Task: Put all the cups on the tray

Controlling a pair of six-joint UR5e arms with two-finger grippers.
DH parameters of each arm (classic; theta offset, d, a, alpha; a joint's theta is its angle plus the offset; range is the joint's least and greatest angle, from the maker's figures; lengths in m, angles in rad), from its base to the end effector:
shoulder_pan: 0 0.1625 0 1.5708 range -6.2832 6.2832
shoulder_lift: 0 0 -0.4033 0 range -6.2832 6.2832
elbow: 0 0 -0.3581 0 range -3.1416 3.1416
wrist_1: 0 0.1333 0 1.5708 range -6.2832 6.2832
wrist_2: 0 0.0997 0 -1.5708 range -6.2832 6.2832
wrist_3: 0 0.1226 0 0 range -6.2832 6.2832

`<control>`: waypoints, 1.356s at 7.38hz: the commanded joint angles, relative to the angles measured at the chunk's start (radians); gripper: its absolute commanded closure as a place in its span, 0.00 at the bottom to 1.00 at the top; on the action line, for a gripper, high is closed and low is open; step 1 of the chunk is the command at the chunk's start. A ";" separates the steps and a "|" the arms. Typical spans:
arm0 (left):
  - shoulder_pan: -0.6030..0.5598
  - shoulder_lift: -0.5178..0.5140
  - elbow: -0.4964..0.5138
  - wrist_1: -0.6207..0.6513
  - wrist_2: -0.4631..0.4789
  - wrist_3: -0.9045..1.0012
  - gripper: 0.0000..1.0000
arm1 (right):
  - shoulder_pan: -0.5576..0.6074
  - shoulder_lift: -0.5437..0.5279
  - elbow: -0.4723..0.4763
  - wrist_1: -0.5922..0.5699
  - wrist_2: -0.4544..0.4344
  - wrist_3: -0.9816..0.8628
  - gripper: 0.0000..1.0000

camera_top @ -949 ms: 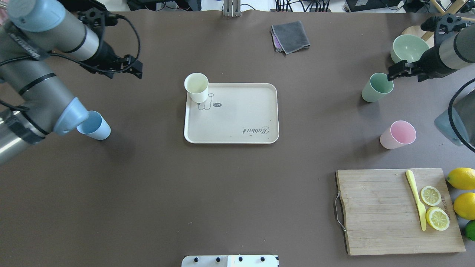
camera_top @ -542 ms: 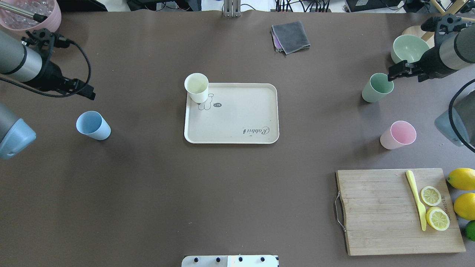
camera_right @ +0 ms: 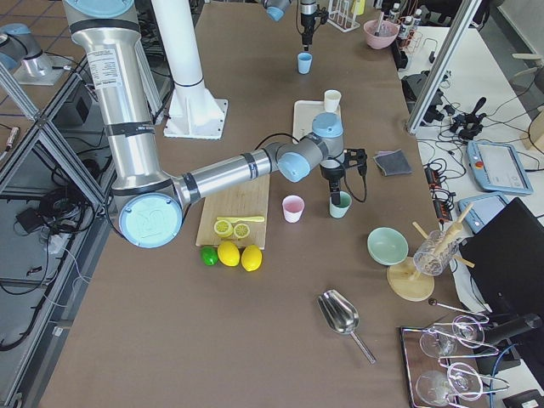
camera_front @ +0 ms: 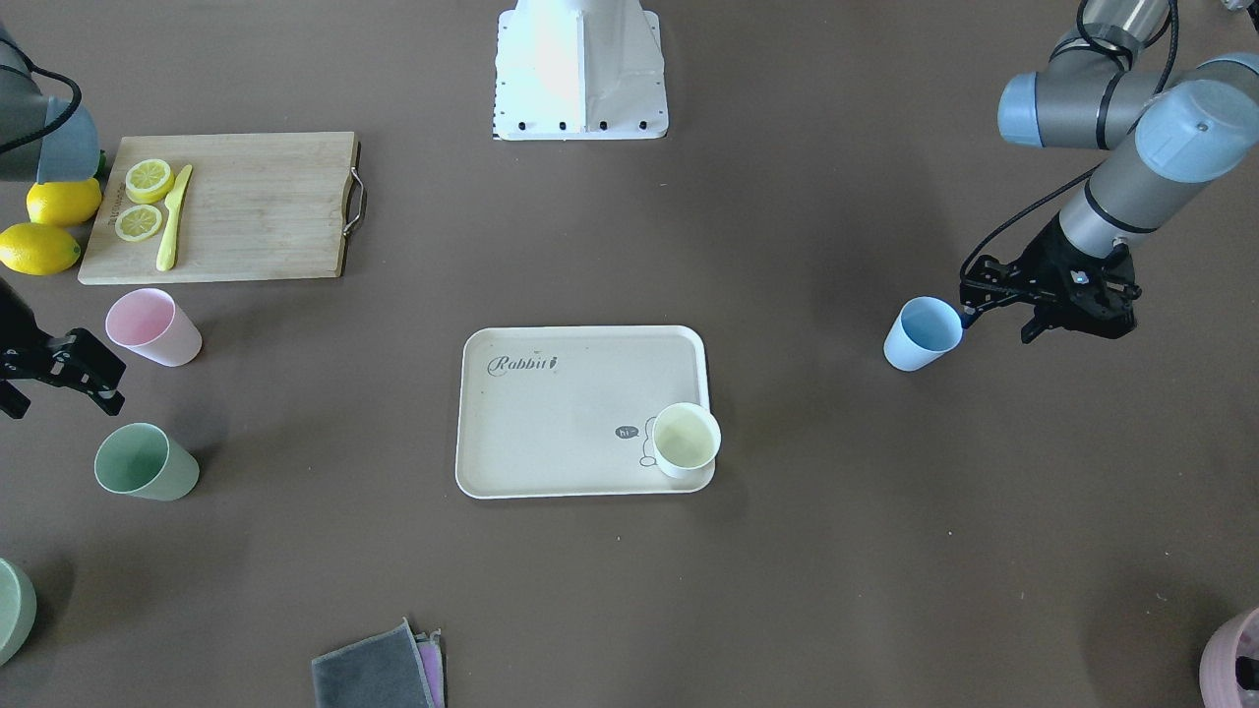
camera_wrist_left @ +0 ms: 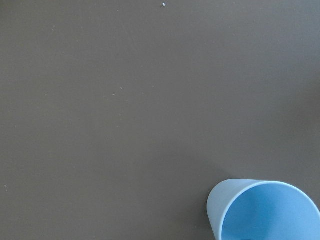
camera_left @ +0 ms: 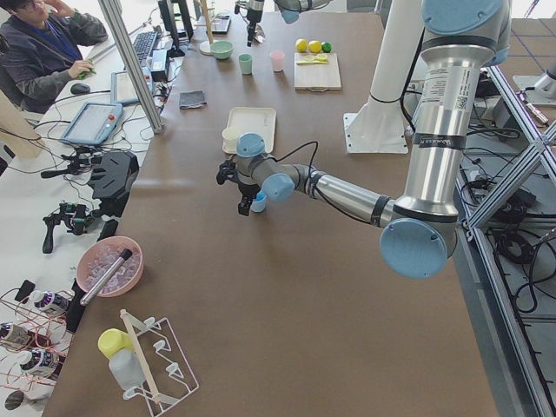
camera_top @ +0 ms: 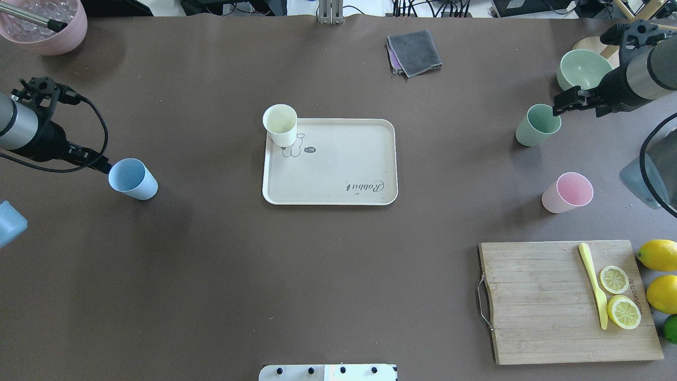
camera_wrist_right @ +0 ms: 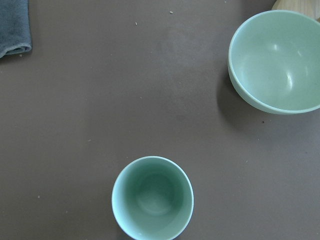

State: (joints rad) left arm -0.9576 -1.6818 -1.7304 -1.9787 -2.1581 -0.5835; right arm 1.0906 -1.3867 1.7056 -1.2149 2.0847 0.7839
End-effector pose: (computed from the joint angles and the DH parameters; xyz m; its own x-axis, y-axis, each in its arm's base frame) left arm 0.2524 -0.4722 0.4845 0.6479 0.2864 -0.7058 -0.1091 0.9520 0.2861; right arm -0.1932 -0.5290 0.4678 0.7012 0.0112 0.7129 -0.1897 0.9668 0.1714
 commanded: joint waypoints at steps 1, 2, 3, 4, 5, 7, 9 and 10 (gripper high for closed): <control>0.034 -0.012 0.018 -0.002 0.000 -0.003 0.22 | 0.000 0.000 -0.003 0.000 0.000 0.000 0.00; 0.036 -0.022 0.017 -0.008 -0.002 -0.019 0.22 | 0.000 0.000 -0.003 0.000 0.000 0.000 0.00; 0.046 -0.026 0.020 -0.008 0.000 -0.032 0.37 | 0.000 0.000 -0.003 0.000 0.000 0.000 0.00; 0.049 -0.026 0.021 -0.008 0.000 -0.032 0.86 | 0.000 0.000 -0.003 0.000 0.000 0.000 0.00; 0.050 -0.026 0.021 -0.009 0.000 -0.032 1.00 | 0.000 0.000 -0.003 0.000 0.000 0.000 0.00; 0.051 -0.071 0.018 0.001 0.000 -0.056 1.00 | 0.000 0.000 -0.001 0.000 0.000 0.001 0.00; 0.051 -0.219 0.018 0.131 -0.006 -0.117 1.00 | 0.000 0.000 -0.001 0.000 0.000 0.002 0.00; 0.063 -0.328 0.017 0.237 -0.003 -0.184 1.00 | 0.000 0.000 -0.003 0.000 0.000 0.000 0.00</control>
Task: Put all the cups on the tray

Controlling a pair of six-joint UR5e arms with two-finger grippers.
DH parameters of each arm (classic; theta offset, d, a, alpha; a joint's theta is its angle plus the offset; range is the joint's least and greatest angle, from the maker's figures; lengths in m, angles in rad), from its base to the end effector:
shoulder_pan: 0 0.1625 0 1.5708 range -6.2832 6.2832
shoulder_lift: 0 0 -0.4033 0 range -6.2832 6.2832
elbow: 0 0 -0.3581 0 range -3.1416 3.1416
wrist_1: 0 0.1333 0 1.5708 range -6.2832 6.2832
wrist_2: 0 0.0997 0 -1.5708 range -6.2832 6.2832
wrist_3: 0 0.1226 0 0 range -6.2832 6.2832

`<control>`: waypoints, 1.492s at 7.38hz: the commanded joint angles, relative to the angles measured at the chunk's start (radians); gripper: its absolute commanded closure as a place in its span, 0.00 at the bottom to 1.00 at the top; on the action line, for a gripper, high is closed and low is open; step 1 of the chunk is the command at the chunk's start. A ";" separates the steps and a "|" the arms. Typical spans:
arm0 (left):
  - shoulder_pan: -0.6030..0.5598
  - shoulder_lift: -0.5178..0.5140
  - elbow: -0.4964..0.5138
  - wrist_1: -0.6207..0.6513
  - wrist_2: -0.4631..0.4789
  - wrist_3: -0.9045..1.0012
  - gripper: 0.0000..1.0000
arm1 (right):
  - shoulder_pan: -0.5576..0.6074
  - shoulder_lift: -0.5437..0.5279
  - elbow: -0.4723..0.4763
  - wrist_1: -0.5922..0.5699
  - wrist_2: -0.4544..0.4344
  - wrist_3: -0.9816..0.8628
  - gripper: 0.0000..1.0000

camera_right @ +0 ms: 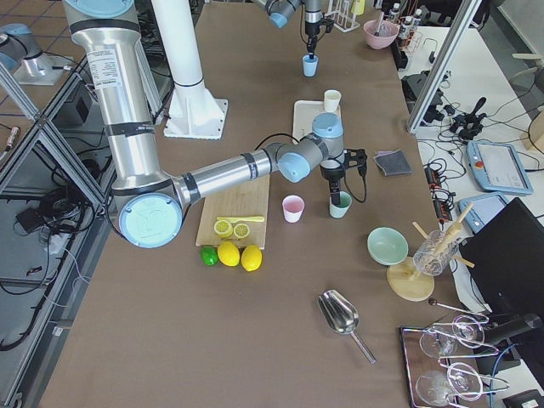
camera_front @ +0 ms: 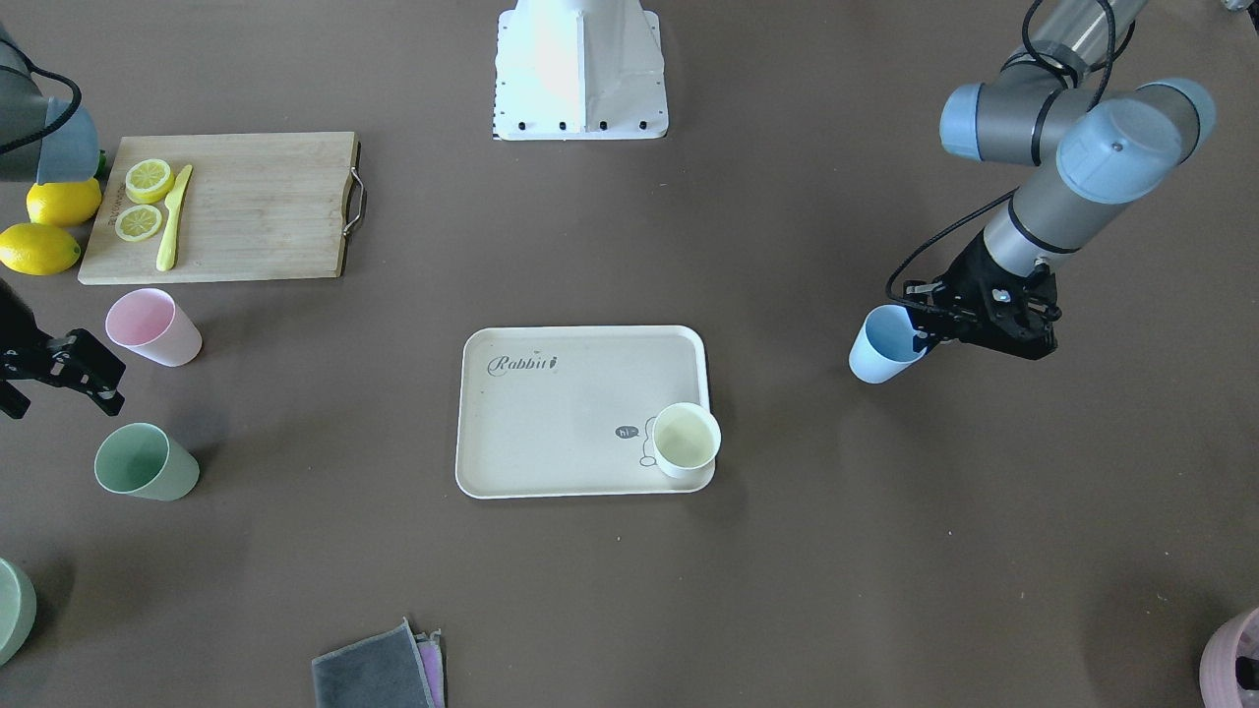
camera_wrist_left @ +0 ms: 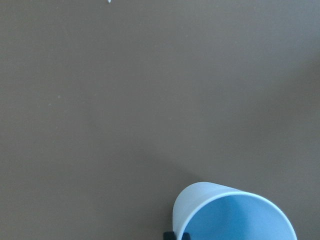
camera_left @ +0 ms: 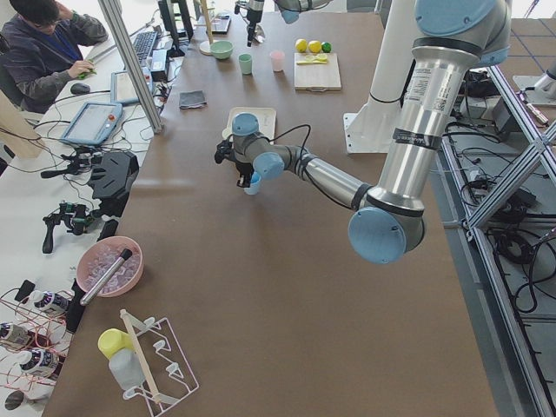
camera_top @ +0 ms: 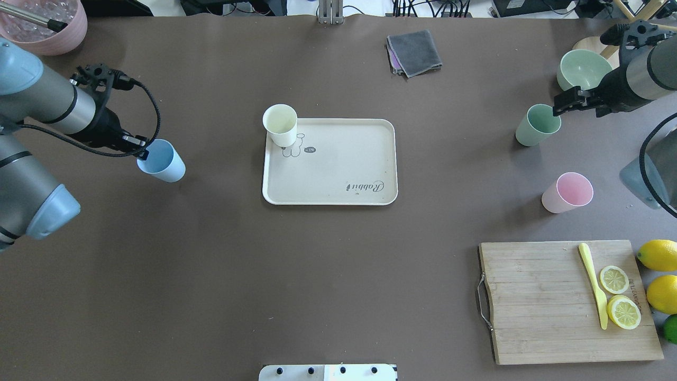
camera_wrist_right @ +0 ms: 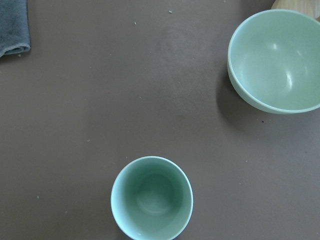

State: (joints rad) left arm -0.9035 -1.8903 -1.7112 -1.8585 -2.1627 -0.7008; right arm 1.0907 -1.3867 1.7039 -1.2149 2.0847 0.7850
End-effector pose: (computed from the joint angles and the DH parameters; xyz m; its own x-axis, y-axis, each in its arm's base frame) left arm 0.3141 -0.5035 0.3933 0.6115 0.2489 -0.7511 -0.0779 0.9636 0.2558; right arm -0.1932 -0.5292 0.4686 0.7015 0.0134 0.7125 -0.1904 0.9670 0.1693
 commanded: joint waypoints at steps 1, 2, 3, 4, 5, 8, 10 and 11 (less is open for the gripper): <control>0.079 -0.192 0.004 0.165 0.007 -0.163 1.00 | 0.000 0.000 -0.001 0.000 0.000 0.000 0.00; 0.134 -0.254 0.033 0.165 0.047 -0.240 1.00 | 0.000 0.000 -0.001 0.000 0.000 0.000 0.00; 0.176 -0.319 0.083 0.165 0.099 -0.296 1.00 | 0.000 0.000 -0.001 0.000 0.000 0.000 0.00; 0.195 -0.370 0.144 0.157 0.104 -0.327 1.00 | 0.000 0.000 -0.003 -0.002 0.000 0.000 0.00; 0.218 -0.406 0.180 0.156 0.127 -0.332 1.00 | 0.000 0.000 -0.001 0.000 0.000 0.000 0.00; 0.241 -0.405 0.193 0.105 0.162 -0.333 0.71 | -0.002 0.002 -0.003 -0.002 0.000 0.000 0.00; 0.235 -0.401 0.173 0.093 0.162 -0.333 0.02 | -0.002 0.003 -0.003 0.000 0.000 -0.013 0.00; 0.182 -0.398 0.153 0.102 0.147 -0.327 0.02 | -0.003 0.014 -0.004 -0.005 0.000 -0.018 0.00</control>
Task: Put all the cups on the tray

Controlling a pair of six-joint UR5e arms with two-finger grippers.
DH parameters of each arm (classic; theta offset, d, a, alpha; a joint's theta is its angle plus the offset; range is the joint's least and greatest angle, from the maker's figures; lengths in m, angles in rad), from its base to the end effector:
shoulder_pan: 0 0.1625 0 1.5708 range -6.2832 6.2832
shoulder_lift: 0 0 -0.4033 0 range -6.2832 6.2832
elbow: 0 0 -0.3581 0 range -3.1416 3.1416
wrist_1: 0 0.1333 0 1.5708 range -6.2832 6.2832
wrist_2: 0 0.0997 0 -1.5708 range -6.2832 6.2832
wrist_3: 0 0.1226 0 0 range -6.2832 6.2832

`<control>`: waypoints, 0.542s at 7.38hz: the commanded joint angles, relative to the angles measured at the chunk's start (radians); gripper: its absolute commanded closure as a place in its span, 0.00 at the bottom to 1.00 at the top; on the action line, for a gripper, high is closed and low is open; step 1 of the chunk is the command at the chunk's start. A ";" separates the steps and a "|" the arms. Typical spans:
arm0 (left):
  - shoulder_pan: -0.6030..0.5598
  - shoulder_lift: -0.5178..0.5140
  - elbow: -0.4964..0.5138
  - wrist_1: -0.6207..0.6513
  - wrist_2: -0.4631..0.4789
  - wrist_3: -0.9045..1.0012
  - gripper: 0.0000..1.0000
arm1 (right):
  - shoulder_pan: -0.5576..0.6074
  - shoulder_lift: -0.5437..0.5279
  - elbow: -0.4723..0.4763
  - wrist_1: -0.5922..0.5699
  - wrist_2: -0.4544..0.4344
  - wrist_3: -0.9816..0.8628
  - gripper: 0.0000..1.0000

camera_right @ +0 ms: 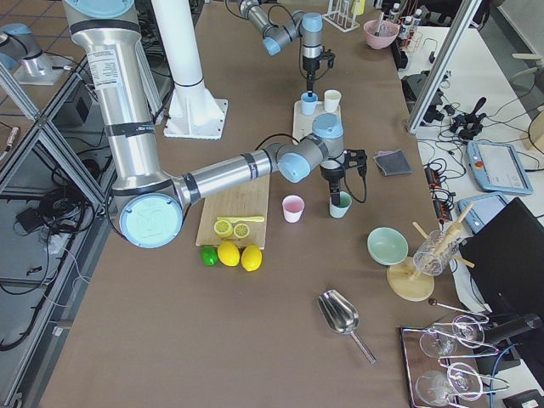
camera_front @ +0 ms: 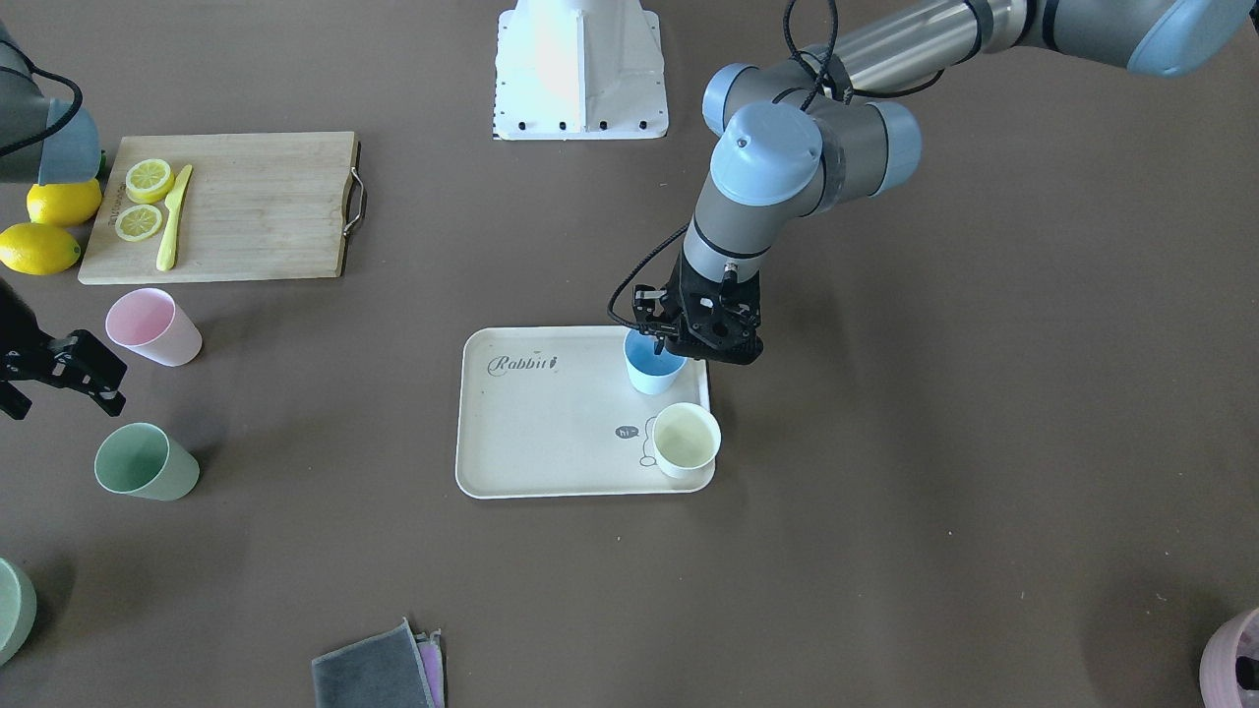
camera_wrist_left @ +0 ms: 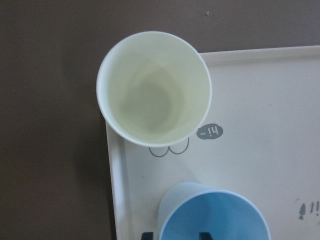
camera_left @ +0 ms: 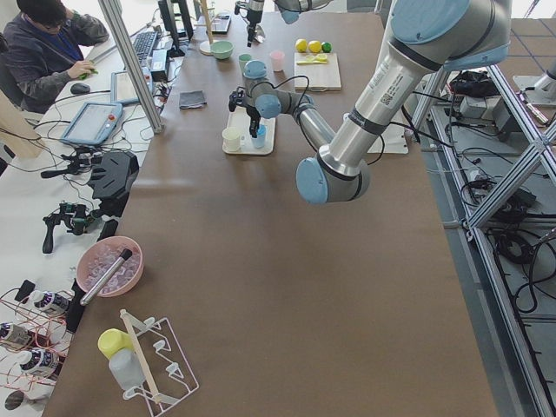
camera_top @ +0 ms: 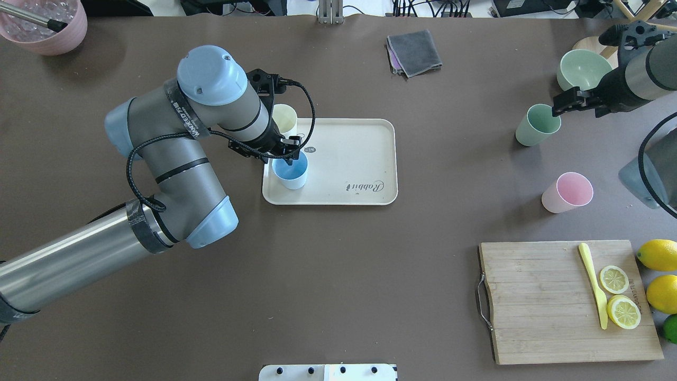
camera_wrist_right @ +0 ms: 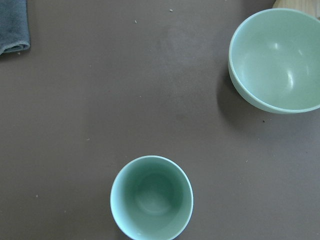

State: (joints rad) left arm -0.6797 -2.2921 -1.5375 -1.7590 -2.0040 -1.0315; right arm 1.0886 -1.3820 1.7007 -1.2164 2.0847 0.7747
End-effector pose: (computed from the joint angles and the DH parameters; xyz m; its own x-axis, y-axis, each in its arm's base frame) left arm 0.4870 -0.4988 0.2326 0.5913 0.1214 -0.7972 0.0186 0.9863 0.1640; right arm -0.1951 -0.5303 0.4678 0.7034 0.0020 0.7107 -0.1812 0.9675 0.1766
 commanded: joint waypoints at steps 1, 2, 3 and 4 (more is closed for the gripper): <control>-0.117 0.047 -0.036 0.001 -0.075 0.028 0.02 | 0.002 0.042 -0.045 -0.009 0.000 -0.014 0.00; -0.209 0.106 -0.061 0.003 -0.131 0.145 0.02 | 0.011 0.070 -0.096 -0.002 0.003 -0.046 0.00; -0.280 0.202 -0.100 0.001 -0.171 0.251 0.02 | 0.031 0.072 -0.125 -0.003 0.012 -0.113 0.00; -0.319 0.245 -0.105 0.001 -0.179 0.343 0.02 | 0.037 0.073 -0.156 -0.002 0.014 -0.147 0.00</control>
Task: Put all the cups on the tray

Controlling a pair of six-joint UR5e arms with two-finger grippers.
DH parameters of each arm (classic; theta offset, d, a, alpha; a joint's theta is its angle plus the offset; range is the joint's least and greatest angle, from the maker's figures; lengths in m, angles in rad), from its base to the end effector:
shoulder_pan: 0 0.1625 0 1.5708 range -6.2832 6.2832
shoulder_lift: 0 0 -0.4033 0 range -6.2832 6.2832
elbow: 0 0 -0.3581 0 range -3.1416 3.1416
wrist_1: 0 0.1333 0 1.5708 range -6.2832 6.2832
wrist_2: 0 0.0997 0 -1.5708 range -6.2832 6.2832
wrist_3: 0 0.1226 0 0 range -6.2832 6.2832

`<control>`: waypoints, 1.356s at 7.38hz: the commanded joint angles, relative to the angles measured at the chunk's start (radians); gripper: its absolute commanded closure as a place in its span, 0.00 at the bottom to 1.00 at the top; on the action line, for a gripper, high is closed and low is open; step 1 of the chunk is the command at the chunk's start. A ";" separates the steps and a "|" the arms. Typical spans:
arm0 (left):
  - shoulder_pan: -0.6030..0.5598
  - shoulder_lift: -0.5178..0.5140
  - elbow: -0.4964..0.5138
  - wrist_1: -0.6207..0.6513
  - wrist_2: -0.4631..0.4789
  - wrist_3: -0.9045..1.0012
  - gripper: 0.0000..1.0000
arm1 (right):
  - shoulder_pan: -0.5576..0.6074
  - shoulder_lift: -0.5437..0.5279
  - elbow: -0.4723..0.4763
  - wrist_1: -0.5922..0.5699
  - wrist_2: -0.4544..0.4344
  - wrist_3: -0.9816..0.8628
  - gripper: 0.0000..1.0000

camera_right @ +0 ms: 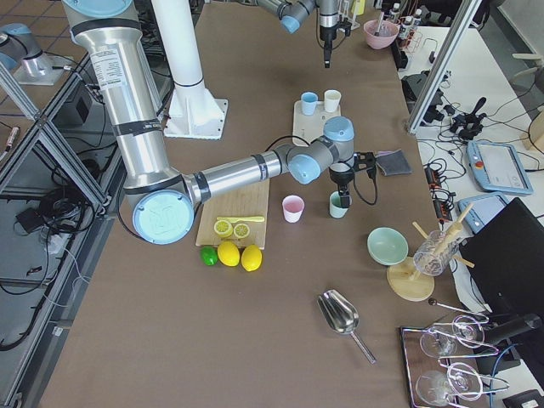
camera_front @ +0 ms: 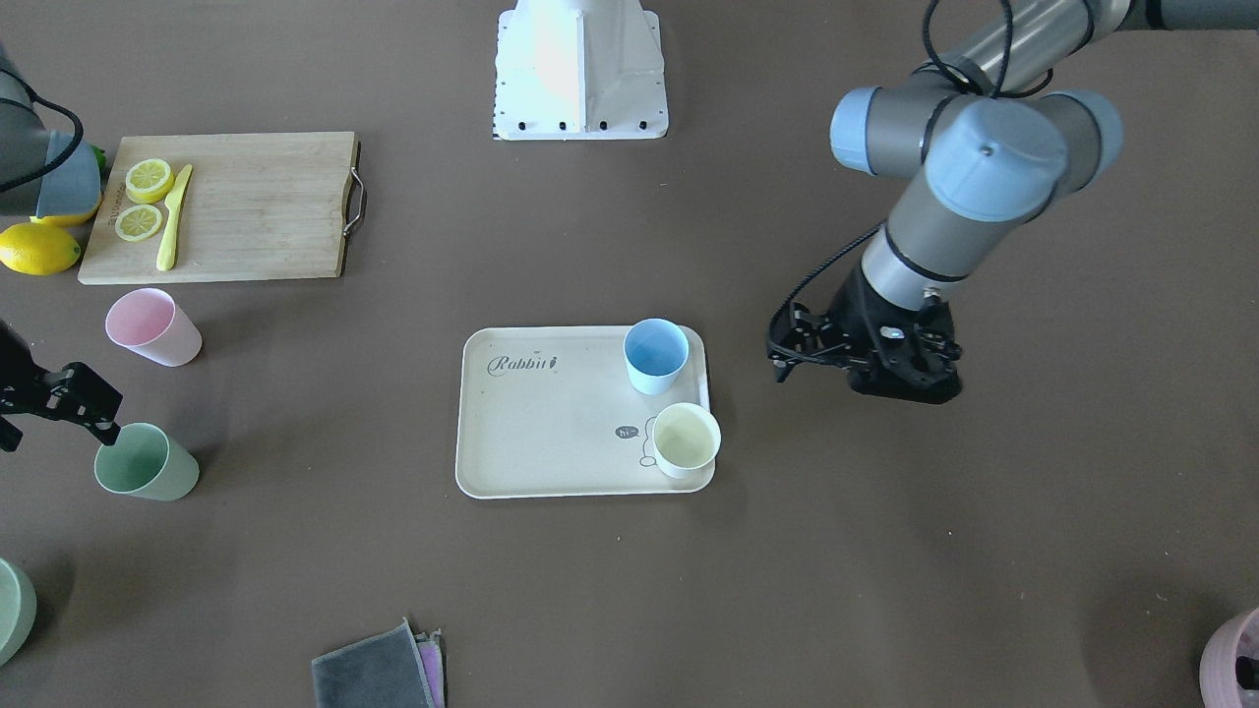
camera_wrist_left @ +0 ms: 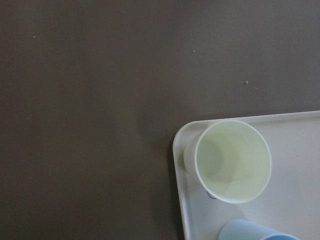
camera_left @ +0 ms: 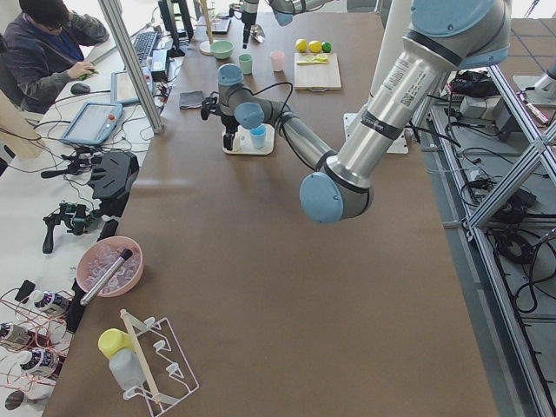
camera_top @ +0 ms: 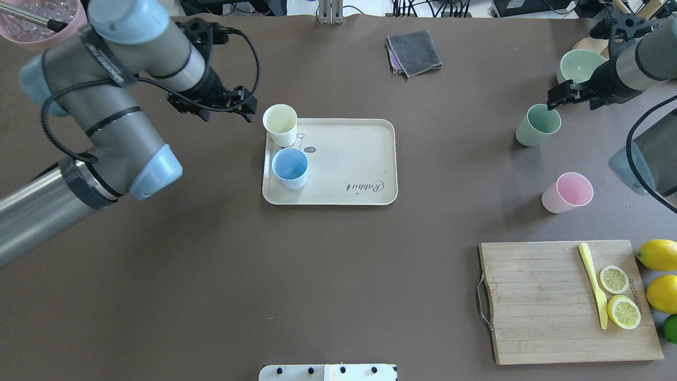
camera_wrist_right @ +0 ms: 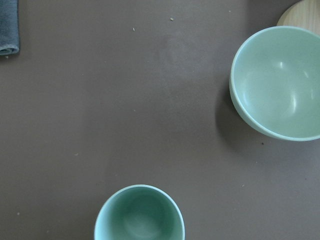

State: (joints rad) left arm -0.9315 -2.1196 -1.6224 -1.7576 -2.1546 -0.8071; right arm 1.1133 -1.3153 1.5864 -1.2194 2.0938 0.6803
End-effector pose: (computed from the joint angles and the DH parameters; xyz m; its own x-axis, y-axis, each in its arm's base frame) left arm 0.3343 -0.5598 0.3058 0.6061 0.1519 -0.7807 0.0241 0.9776 0.2089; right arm -0.1959 -0.5610 0.4850 0.7299 -0.0421 0.6822 -0.1290 0.9717 0.1980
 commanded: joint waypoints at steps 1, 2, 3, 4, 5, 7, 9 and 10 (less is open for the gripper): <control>-0.070 0.085 -0.020 -0.002 -0.027 0.138 0.02 | 0.013 0.008 -0.054 0.003 0.005 -0.045 0.01; -0.070 0.087 -0.024 -0.003 -0.027 0.138 0.02 | 0.004 0.011 -0.055 0.003 0.005 -0.042 0.03; -0.070 0.089 -0.028 -0.003 -0.024 0.138 0.02 | -0.016 0.011 -0.056 0.003 0.003 -0.041 0.06; -0.072 0.089 -0.028 -0.003 -0.021 0.138 0.02 | -0.044 0.013 -0.060 0.004 -0.006 -0.042 0.16; -0.070 0.089 -0.027 -0.003 -0.019 0.138 0.02 | -0.058 0.013 -0.071 0.004 -0.011 -0.042 0.25; -0.070 0.089 -0.027 -0.003 -0.019 0.138 0.02 | -0.081 0.011 -0.077 0.004 -0.037 -0.039 0.40; -0.069 0.089 -0.027 -0.003 -0.019 0.137 0.02 | -0.086 0.011 -0.083 0.004 -0.035 -0.039 1.00; -0.067 0.089 -0.025 -0.005 -0.019 0.135 0.02 | -0.086 0.016 -0.083 0.004 -0.035 -0.038 1.00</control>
State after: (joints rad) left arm -0.9999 -2.0310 -1.6486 -1.7614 -2.1737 -0.6705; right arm 1.0295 -1.3029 1.5043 -1.2149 2.0594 0.6414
